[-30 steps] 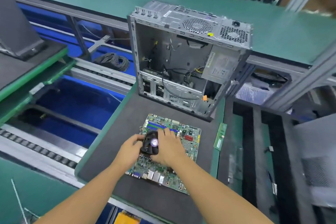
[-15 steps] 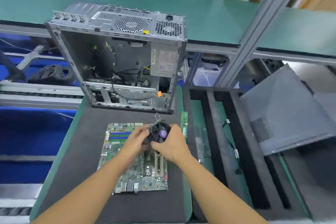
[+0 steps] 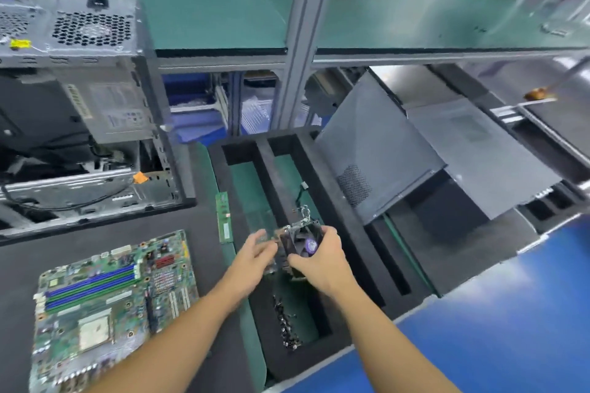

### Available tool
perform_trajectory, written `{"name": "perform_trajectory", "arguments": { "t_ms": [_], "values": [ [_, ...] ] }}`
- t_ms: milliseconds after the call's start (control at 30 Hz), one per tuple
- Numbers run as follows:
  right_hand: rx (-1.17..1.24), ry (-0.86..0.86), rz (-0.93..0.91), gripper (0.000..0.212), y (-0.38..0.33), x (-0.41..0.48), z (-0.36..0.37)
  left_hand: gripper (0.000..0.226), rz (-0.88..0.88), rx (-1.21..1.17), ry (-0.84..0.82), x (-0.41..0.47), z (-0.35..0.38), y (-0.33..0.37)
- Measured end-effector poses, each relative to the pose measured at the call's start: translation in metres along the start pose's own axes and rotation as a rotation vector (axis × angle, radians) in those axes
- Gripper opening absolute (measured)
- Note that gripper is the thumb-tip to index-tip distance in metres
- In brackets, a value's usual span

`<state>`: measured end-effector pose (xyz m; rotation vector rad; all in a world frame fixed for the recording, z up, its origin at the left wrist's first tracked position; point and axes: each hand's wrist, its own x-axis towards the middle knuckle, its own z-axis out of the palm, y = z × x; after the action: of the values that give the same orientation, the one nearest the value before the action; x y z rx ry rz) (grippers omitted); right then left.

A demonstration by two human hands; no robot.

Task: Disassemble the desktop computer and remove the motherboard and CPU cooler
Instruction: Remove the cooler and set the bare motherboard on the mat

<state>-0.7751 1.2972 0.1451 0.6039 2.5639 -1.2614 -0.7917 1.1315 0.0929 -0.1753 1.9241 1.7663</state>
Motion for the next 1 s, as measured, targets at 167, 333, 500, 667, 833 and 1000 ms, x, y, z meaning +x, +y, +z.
{"name": "perform_trajectory", "arguments": {
  "t_ms": [167, 333, 500, 667, 833, 1000],
  "values": [
    [-0.117, 0.141, 0.12, 0.091, 0.028, 0.032, -0.053, 0.022, 0.316, 0.731, -0.076, 0.028, 0.017, 0.006],
    [-0.342, 0.101, 0.192, 0.085, 0.062, 0.041, -0.076, 0.037, 0.557, 1.338, -0.304, 0.07, 0.078, 0.026],
    [-0.489, 0.022, 0.256, 0.076, 0.09, 0.036, -0.064, 0.06, 0.396, 1.833, -0.666, 0.104, 0.121, 0.016],
    [-0.438, 0.053, 0.318, 0.079, 0.11, 0.029, -0.053, 0.052, 0.212, 1.982, -0.806, 0.132, 0.137, 0.011],
    [-0.52, 0.086, 0.312, 0.074, 0.118, 0.02, -0.045, 0.06, -0.01, 2.142, -0.698, 0.147, 0.148, 0.017],
    [-0.561, 0.025, 0.291, 0.071, 0.122, 0.021, -0.031, 0.054, -0.024, 2.147, -0.424, 0.161, 0.135, 0.03]
  ]
}}
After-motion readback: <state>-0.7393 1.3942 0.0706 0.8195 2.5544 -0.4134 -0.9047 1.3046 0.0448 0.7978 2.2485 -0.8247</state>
